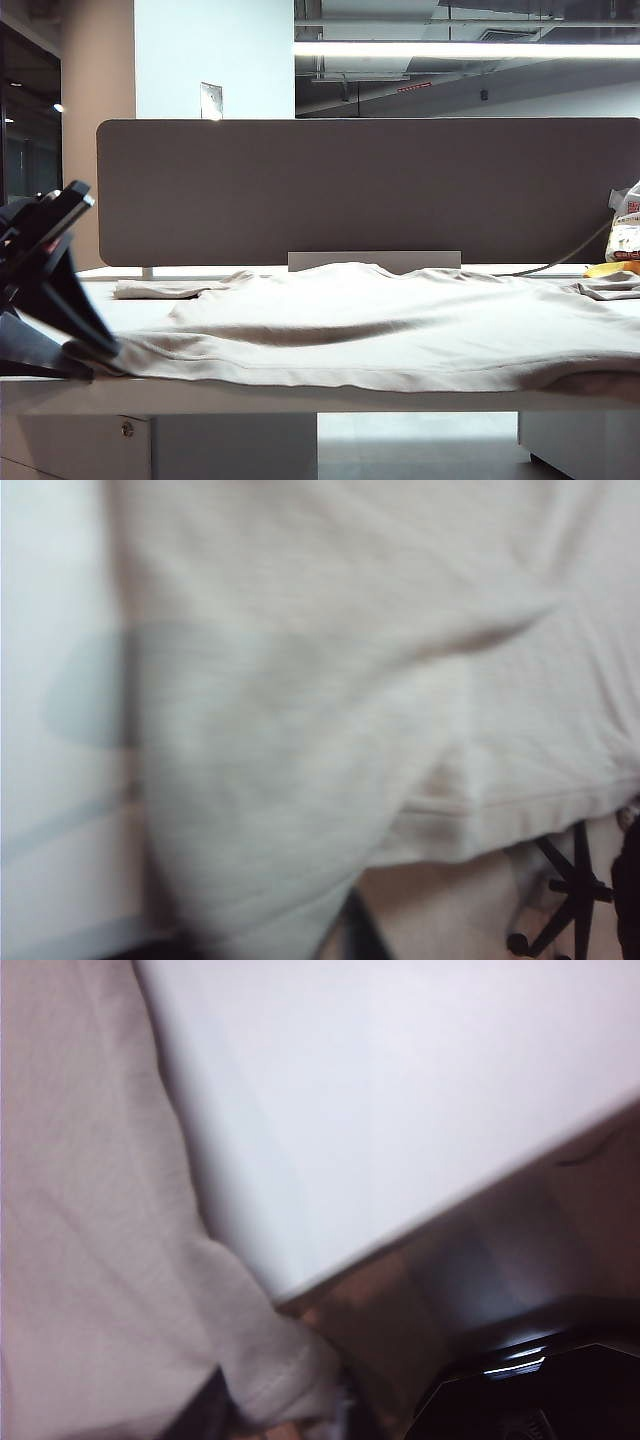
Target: Fold the bottom side of the T-shirt horizontally towards the center, about one-third of the way, then fold the sleeve back towards the center, creating a straight line along the edge of the T-shirt, and finally fold the bottom of the T-shirt up towards the top, creating a neat rectangle.
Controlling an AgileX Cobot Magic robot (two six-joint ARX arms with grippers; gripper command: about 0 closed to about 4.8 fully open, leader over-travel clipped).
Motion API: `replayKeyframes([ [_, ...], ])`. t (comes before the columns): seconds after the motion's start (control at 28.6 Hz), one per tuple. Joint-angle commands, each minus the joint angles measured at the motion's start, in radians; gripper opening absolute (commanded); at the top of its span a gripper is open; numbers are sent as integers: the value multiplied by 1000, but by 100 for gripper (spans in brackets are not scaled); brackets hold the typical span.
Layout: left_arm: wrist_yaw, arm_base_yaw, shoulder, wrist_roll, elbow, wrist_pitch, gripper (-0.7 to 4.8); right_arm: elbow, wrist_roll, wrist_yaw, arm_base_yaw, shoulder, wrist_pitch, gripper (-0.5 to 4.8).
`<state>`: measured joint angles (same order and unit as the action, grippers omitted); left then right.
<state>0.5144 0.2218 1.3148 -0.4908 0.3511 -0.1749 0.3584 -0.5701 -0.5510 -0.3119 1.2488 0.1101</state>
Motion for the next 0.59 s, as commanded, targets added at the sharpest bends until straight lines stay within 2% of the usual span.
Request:
replayKeyframes([
  [0.03,-5,0,-1,5,2,-7,76,5,19,-9,0,0,-17,66],
  [0.17,-5,0,-1,12,2,-8,43,5,25,-21,0,0,-23,8],
  [0.24,-4,0,-1,24,2,-19,-9,6,26,-45,0,0,-39,-5],
  [0.42,24,0,-2,31,14,-50,-6,8,8,-138,0,-1,-113,-5],
  [0.59,46,0,-2,31,68,-42,-6,38,-11,-175,0,-2,-122,-5],
])
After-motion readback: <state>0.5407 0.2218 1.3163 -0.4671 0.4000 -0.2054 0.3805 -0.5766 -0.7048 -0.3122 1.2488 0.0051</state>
